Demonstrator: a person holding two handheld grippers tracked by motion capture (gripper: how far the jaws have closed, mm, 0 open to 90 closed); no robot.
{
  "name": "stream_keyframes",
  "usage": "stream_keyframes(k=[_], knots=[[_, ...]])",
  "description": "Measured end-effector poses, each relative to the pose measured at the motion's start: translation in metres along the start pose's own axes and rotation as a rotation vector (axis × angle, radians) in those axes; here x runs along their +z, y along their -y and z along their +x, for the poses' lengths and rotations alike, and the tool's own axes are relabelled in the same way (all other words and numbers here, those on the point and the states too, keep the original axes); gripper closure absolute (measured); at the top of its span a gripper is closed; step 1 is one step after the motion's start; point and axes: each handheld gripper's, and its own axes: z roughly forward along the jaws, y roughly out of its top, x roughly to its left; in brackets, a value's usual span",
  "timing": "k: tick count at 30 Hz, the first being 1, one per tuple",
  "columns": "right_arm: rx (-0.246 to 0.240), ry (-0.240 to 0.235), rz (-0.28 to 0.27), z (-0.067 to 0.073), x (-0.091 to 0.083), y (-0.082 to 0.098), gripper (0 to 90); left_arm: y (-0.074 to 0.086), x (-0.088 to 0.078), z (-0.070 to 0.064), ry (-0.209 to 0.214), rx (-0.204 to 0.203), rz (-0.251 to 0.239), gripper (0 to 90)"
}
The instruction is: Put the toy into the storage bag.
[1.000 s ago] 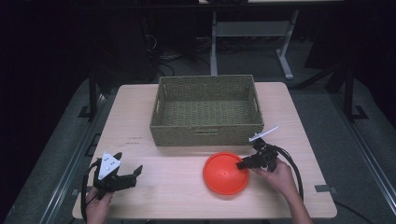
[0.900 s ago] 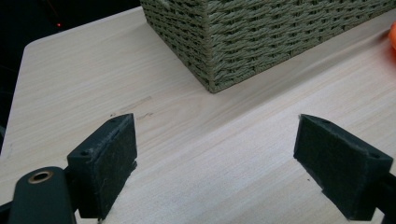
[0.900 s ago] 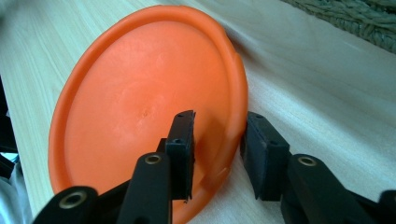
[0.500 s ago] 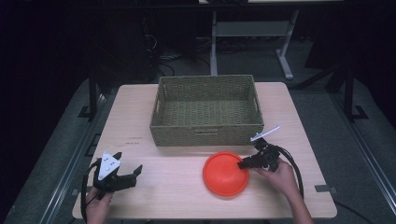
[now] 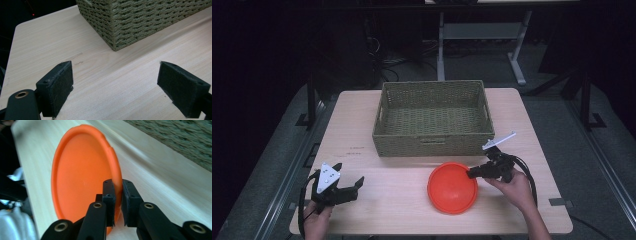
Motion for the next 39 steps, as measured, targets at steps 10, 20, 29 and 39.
stream_keyframes(k=[10,20,29,39], knots=[[-0.033,0.014,-0.033,0.017,-0.021,-0.01,82.0,0.0,0.0,0.0,-0.003,0.0,0.0,12.8],[-0.078,0.041,-0.059,0.033,-0.046,-0.03,82.0,0.0,-0.001,0.001,-0.004,-0.001,0.008,12.8],[-0.089,0.077,-0.064,0.039,-0.065,-0.044,82.0,0.001,-0.002,0.001,-0.01,-0.006,0.007,12.8],[-0.094,0.126,-0.076,0.045,-0.092,-0.068,81.9,0.001,-0.002,0.001,-0.009,-0.004,0.006,12.8]])
